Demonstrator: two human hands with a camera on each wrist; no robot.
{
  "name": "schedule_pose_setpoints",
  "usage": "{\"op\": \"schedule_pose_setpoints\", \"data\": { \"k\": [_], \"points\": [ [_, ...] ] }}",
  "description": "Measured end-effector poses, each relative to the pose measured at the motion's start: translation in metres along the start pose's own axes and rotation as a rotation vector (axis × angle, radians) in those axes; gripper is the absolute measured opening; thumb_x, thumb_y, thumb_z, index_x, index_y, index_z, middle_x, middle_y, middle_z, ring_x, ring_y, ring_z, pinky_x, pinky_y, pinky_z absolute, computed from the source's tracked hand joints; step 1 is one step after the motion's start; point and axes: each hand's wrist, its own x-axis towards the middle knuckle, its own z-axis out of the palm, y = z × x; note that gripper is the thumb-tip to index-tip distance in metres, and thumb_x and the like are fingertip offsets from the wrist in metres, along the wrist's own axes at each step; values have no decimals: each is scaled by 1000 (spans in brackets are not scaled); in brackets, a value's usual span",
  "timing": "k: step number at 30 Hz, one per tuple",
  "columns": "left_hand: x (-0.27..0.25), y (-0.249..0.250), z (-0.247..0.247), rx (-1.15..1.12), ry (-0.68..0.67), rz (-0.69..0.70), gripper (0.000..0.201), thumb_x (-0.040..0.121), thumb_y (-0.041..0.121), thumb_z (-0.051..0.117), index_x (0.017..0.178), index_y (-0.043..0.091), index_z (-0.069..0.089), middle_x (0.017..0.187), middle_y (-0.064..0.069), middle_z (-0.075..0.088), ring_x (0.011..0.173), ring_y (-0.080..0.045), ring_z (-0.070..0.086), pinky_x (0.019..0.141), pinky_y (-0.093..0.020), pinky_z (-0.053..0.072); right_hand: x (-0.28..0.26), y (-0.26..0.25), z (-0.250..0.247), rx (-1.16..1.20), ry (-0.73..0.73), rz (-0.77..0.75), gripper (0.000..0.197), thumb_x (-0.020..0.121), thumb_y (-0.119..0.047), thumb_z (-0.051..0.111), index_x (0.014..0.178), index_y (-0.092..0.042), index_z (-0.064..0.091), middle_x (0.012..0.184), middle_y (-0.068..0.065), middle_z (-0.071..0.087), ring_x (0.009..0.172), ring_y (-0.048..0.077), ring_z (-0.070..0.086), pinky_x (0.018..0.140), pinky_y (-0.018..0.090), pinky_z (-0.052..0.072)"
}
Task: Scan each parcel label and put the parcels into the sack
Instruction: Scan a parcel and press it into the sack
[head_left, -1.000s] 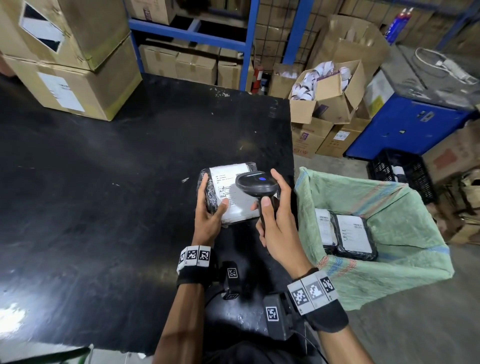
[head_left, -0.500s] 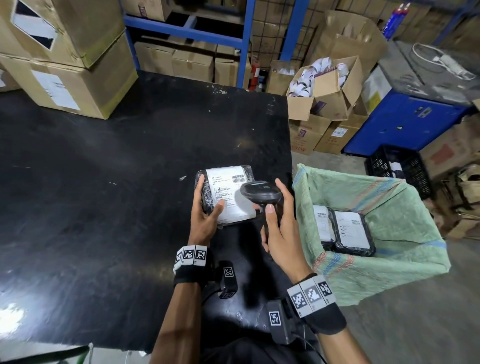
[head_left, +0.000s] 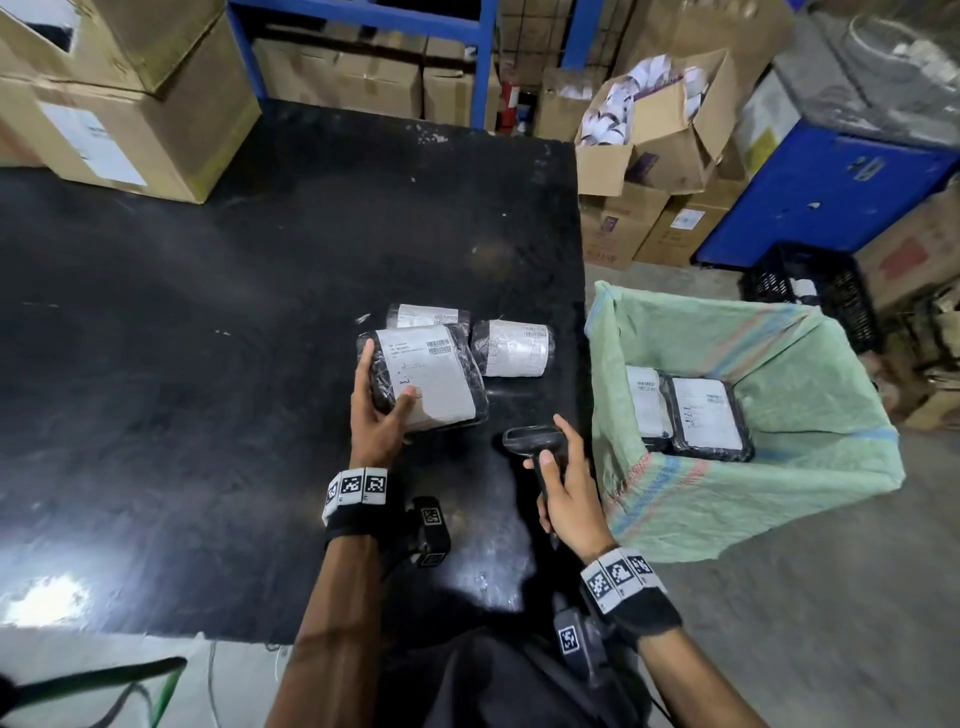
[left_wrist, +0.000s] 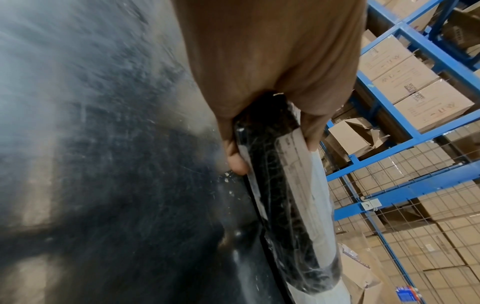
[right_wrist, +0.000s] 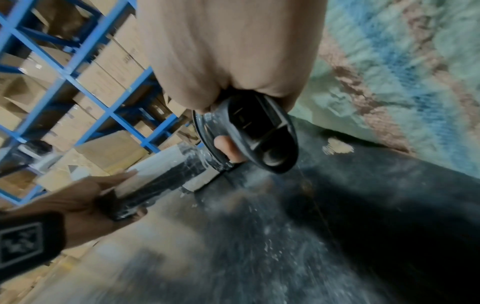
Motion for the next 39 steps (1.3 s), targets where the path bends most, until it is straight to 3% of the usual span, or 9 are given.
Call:
{"op": "schedule_pose_setpoints", "data": {
  "k": [4,8,14,20,23,26,29,36,39],
  "points": [
    [-3,-7,-7,-3,20,-17,88,84,15,77,161,24,34,162,-3,45,146,-21,49,120,-51,42,7,11,11,-36,3,42,46,106,-28,40,150,-32,27,105,-3,66,47,17,54,46,8,43],
    [-10,-8,-10,-11,39,-18,87,84,18,78,160,27,35,162,-5,45,146,-24,49,119,-52,43,26,25,28,-63,-9,63,48,105,-37,38,150,-40,22,95,9,70,47,17,60,52,29,53],
    [-22,-14,-4,-49,66,-46,82,93,-4,71,159,28,36,157,2,51,140,-17,55,116,-44,46,33,24,38,-100,-35,116,54,105,-41,37,154,-25,23,144,10,54,110,44,62,80,38,48],
    [-35,-9,16,-62,56,-88,81,94,-9,67,161,22,33,142,21,62,129,-1,61,102,-24,54,41,44,25,-114,-59,53,90,84,-81,17,156,-27,21,158,7,36,140,33,41,114,40,30],
    [-42,-1,31,-64,24,-106,82,94,-7,68,161,25,34,144,22,60,132,-2,59,106,-27,53,40,33,4,-103,-28,27,57,99,-61,28,152,-43,23,149,0,46,133,21,48,113,45,34],
    [-47,8,49,-77,-29,-100,83,92,-4,70,161,26,34,152,14,55,138,-8,56,108,-32,52,40,7,-28,3,-5,-25,48,104,-45,37,151,-47,27,105,-18,57,90,-10,57,86,17,43],
    [-47,19,75,-69,-91,-69,83,92,-3,69,162,22,32,162,11,43,146,-8,47,115,-33,47,42,-18,-54,53,-39,-76,51,104,-44,39,153,-45,26,104,-26,55,88,-15,55,81,4,39],
    [-46,47,151,-86,-217,-84,80,94,-7,65,161,22,32,156,13,50,140,-5,53,110,-26,49,62,-31,-110,-33,-10,-151,56,106,-39,39,157,-38,17,161,-15,27,142,-2,28,119,31,24],
    [-44,50,185,-71,-256,-92,79,96,-2,67,161,27,33,162,7,45,148,-16,46,120,-49,42,71,-26,-144,-12,-7,-156,57,106,-37,39,158,-34,15,163,-21,20,149,-3,21,124,39,21]
  ]
}}
